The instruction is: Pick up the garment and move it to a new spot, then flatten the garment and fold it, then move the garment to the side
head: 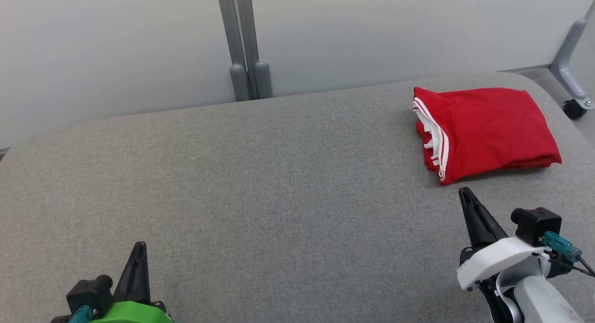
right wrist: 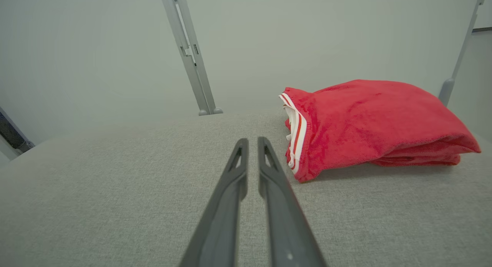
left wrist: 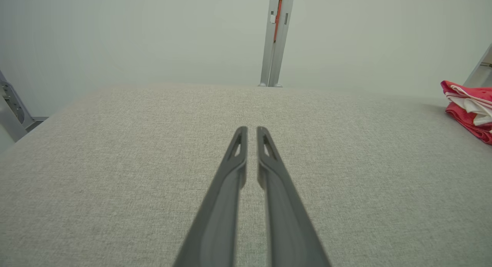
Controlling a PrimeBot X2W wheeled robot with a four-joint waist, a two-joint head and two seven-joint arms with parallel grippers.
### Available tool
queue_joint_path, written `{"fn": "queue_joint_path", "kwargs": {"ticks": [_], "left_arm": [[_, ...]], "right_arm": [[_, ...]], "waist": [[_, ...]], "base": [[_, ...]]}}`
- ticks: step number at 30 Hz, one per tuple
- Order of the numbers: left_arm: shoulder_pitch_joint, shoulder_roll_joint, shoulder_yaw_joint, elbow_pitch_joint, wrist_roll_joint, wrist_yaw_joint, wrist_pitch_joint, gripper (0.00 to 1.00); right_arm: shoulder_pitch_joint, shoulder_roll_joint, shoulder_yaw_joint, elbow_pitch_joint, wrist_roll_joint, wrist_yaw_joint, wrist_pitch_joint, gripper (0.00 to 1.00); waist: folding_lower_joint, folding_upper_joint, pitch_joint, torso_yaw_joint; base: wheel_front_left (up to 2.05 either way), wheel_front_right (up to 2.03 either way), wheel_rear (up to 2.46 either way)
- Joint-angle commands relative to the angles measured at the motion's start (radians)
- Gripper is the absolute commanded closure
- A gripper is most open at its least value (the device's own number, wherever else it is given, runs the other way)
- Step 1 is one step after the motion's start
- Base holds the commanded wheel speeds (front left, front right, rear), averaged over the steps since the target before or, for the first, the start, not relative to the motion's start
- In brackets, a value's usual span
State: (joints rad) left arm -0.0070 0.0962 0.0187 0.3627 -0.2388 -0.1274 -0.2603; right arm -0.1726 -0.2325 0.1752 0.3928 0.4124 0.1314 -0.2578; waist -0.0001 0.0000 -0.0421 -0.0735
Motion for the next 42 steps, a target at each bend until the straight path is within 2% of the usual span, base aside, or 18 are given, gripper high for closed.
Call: {"fn": "queue_joint_path", "kwargs": {"ticks": [1, 21, 42], "left_arm": [[-0.017, 0.002, 0.008, -0.009, -0.035, 0.000, 0.012, 1.00], [-0.039, -0.010, 0.029, -0.042, -0.382, -0.001, 0.103, 1.00], [-0.060, -0.020, 0.048, -0.065, -0.664, -0.002, 0.180, 1.00]], "right_arm": [[-0.014, -0.002, -0.012, -0.012, 0.032, 0.000, 0.009, 1.00], [0.006, 0.045, -0.084, -0.050, 0.333, 0.000, 0.102, 1.00], [0.023, 0.084, -0.143, -0.080, 0.580, 0.000, 0.179, 1.00]], "waist": [[0.0001, 0.0000, 0.001, 0.001], [0.0001, 0.0000, 0.008, 0.013], [0.0001, 0.0000, 0.015, 0.025]], "base": [[0.00, 0.00, 0.00], [0.00, 0.00, 0.00], [0.00, 0.00, 0.00]]}}
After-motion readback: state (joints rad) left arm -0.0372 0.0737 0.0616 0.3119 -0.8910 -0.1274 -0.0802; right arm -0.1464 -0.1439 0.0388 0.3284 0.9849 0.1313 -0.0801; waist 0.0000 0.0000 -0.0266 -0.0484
